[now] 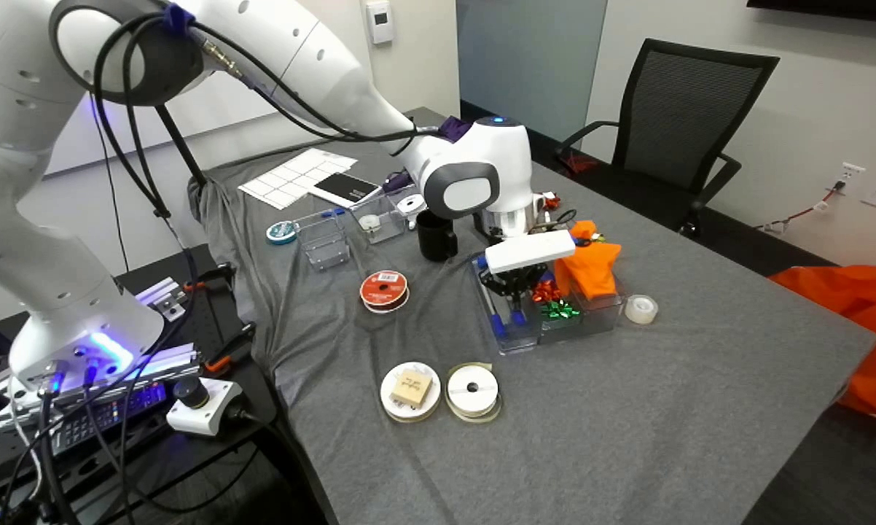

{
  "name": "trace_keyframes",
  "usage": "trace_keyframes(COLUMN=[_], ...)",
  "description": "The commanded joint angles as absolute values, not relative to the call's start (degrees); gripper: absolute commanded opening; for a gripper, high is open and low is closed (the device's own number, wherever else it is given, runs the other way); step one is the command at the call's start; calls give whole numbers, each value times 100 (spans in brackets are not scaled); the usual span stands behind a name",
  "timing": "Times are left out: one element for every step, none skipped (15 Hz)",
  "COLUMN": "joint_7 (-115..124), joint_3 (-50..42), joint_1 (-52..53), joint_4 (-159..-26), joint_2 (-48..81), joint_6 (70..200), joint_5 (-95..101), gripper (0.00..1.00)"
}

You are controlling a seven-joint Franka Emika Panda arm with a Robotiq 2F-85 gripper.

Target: Put a marker in the other container

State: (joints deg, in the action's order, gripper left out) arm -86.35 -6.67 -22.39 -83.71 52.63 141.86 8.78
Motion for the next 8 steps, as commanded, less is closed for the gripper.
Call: trace_keyframes(joint_7=[-9032,-9103,-9208,-9299,-9395,-9470,-9530,-9576], joint_3=[-496,-492,-472,-461,-449,-455,-458,-461], joint_1=[-2444,-2451,-2472,-2490,-2512,-2522,-2537,-2550], joint_4=[-8743,-8787,-8881,-8961,-9077,-9158,-9243,-9318], joint_2=[5201,5164,5080,5016,4937,4911,4889,4878], joint_6=[14111,14082,14028,13989,13962,13925,13966,13992], joint_5=[915,908,891,879,867,860,855,850], gripper=[0,0,0,0,0,0,0,0])
